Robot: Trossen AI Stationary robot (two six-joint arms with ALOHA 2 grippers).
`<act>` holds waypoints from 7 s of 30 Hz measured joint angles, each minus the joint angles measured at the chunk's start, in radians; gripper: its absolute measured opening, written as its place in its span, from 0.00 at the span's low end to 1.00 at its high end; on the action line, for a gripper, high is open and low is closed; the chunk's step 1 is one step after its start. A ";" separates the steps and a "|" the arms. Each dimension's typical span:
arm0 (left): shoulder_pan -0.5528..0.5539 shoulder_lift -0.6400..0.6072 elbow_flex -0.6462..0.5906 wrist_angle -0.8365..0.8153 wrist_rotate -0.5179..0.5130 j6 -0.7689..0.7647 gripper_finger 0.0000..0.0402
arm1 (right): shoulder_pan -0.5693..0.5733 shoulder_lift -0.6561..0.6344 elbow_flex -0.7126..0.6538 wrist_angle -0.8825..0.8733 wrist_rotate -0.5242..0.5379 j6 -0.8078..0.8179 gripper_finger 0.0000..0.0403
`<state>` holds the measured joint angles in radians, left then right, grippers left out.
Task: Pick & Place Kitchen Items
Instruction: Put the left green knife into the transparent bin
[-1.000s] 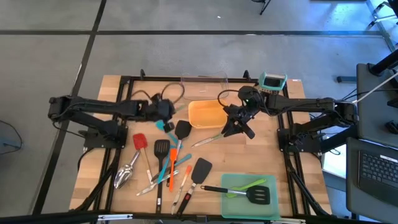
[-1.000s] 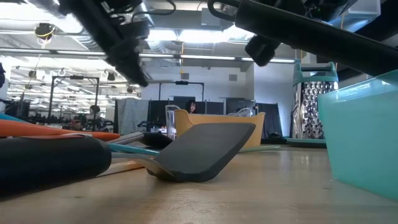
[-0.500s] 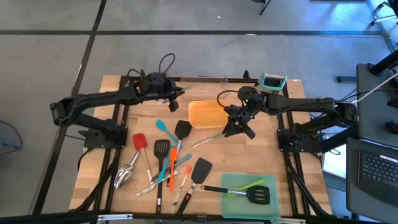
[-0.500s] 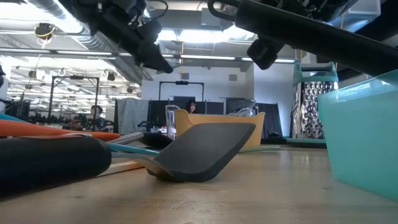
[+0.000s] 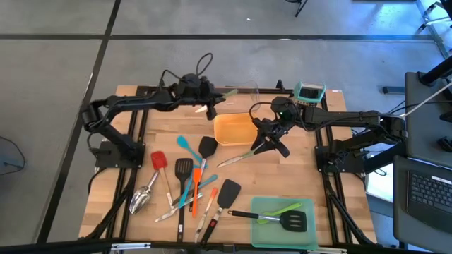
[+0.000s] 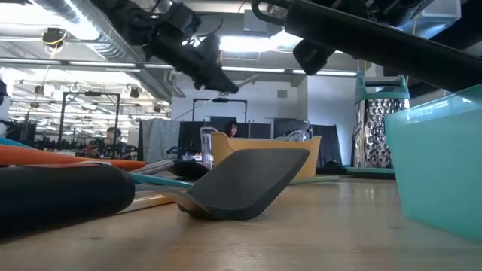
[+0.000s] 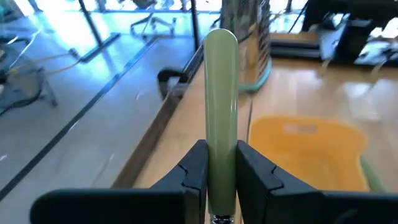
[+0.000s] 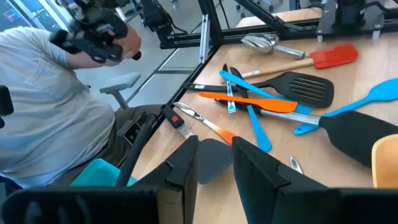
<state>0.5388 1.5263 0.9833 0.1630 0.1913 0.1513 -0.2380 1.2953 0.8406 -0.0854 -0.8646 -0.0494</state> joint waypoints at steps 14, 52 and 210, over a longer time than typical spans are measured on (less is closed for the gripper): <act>-0.001 0.032 0.156 -0.121 0.073 0.027 0.11 | 0.049 0.000 0.000 -0.005 0.077 -0.026 0.25; -0.037 0.030 0.156 -0.279 0.120 0.028 0.11 | 0.076 0.000 0.000 -0.069 0.248 -0.056 0.25; -0.661 -0.345 0.133 -0.728 -0.130 -0.148 0.36 | -0.266 0.640 0.499 -0.357 0.924 0.067 0.17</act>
<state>-0.1218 1.1816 1.1164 -0.5648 0.0610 0.0029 -0.5043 1.9355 1.3396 -0.4428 0.0593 0.0181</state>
